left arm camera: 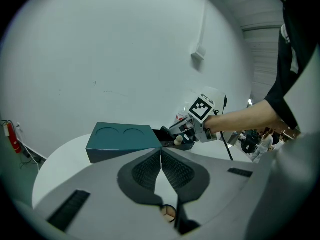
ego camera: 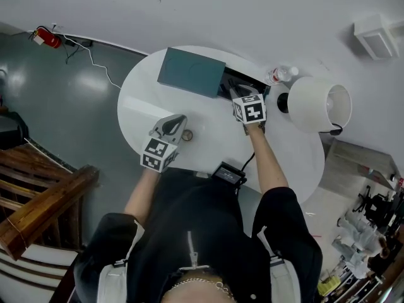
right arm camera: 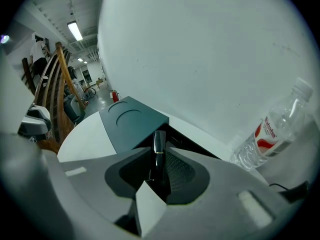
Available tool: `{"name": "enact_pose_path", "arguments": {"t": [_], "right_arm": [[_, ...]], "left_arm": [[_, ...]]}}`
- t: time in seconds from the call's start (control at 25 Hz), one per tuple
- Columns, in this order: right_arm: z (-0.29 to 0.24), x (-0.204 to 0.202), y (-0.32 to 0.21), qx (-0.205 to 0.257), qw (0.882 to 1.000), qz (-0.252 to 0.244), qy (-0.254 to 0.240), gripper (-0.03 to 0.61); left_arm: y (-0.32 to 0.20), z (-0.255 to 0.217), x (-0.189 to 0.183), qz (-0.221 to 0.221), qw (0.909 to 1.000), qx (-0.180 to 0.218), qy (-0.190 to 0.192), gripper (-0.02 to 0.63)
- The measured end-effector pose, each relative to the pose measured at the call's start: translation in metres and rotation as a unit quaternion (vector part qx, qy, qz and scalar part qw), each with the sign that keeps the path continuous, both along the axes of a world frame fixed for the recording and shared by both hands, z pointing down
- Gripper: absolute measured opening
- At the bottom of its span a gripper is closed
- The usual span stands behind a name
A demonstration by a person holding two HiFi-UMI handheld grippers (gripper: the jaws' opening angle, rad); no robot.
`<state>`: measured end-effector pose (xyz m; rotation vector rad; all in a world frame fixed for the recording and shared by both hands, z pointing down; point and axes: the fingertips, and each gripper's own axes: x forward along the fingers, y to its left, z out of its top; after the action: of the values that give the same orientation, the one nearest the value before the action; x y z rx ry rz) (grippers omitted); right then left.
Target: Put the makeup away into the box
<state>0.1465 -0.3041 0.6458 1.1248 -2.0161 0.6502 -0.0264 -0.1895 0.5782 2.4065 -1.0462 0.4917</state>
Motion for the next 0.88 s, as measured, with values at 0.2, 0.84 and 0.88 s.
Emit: {"name": "enact_pose_path", "arguments": {"t": [0.2,0.84,0.88], "right_arm": [[0.016,-0.005,-0.01,-0.029,1.0,0.003,0.006,0.084],[0.068,-0.014,-0.021,-0.124,0.992,-0.018,0.031,0.084],[0.07,-0.015,-0.021,-0.129,0.991,-0.021,0.032,0.085]], "left_arm": [[-0.003,0.006,-0.003,0.001,1.0,-0.006,0.0,0.014],[-0.003,0.015,-0.006,-0.002,0.9996,-0.027,0.007,0.014],[-0.004,0.016,-0.007,-0.003,0.9996,-0.027,0.006,0.014]]}}
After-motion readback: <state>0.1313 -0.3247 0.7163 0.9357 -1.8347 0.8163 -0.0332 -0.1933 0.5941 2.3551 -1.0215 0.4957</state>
